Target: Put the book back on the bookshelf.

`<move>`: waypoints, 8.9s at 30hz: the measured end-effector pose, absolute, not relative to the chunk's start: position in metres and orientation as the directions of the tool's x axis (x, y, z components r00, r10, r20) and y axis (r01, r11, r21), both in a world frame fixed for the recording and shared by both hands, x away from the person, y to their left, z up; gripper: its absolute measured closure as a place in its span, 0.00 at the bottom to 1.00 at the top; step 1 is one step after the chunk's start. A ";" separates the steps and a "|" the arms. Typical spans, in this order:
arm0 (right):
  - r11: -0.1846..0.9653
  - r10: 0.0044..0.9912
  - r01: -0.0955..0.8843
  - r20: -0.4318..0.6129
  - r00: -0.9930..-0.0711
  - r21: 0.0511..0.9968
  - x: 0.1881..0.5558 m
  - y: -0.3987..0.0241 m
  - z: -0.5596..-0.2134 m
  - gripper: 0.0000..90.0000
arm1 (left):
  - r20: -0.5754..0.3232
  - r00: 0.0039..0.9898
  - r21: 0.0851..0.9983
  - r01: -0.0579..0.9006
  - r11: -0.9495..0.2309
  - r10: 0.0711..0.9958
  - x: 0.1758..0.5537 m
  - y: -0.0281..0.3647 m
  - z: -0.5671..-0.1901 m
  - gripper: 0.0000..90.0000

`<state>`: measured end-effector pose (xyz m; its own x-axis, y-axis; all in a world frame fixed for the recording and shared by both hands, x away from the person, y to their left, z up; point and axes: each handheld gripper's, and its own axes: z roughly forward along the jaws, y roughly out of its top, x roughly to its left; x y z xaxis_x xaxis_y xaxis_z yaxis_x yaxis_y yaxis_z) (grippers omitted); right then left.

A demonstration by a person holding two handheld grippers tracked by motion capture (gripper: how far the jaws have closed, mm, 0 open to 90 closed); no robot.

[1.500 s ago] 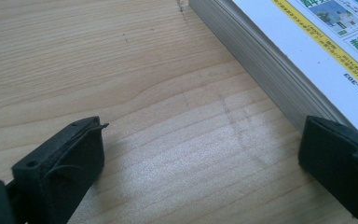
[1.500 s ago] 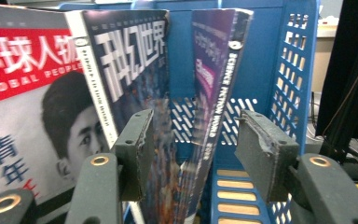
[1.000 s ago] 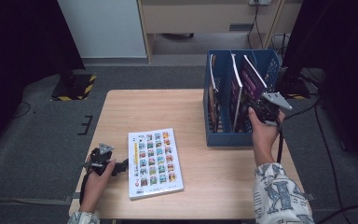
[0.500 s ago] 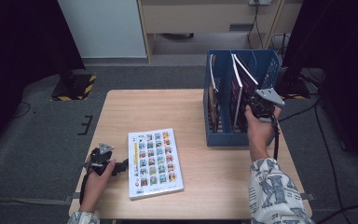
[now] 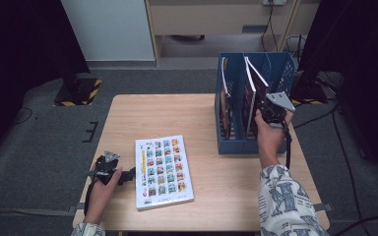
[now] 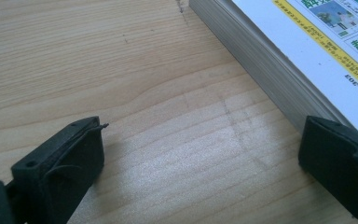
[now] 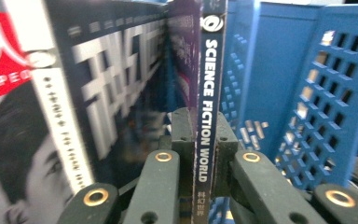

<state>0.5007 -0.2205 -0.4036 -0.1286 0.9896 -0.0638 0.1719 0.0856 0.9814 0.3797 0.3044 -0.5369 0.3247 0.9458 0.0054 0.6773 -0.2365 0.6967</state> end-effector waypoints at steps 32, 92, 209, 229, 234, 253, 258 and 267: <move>0.077 0.979 0.192 -0.038 -0.201 0.978 0.453 -0.216 -0.413 0.65 | 0.006 0.324 0.697 0.677 -0.236 0.946 0.380 0.304 -0.537 0.00; 0.190 0.874 0.281 -0.032 -0.485 0.941 0.390 -0.182 -0.447 0.06 | 0.000 0.340 0.697 0.674 -0.244 0.940 0.379 0.306 -0.537 0.00; 0.445 0.570 0.538 0.237 -0.786 0.716 0.373 -0.031 -0.532 0.21 | -0.232 0.427 0.702 0.695 -0.154 0.874 0.382 0.255 -0.510 0.48; 0.472 0.571 0.501 0.182 -0.801 0.725 0.379 -0.029 -0.529 0.18 | -0.205 0.468 0.751 0.639 -0.168 0.860 0.380 0.237 -0.505 0.81; 0.459 0.578 0.510 0.192 -0.793 0.727 0.384 -0.030 -0.532 0.14 | -0.163 0.491 0.786 0.588 -0.188 0.855 0.374 0.232 -0.499 0.88; 0.450 0.569 0.522 0.218 -0.793 0.724 0.394 -0.027 -0.535 0.11 | -0.216 0.486 0.756 0.633 -0.170 0.847 0.383 0.241 -0.505 0.78; 0.451 0.562 0.517 0.218 -0.798 0.727 0.396 -0.026 -0.535 0.11 | -0.274 0.516 0.731 0.660 -0.172 0.812 0.391 0.248 -0.506 0.63; 0.453 0.554 0.507 0.214 -0.804 0.733 0.398 -0.027 -0.536 0.11 | -0.340 0.507 0.707 0.693 -0.140 0.792 0.403 0.249 -0.513 0.67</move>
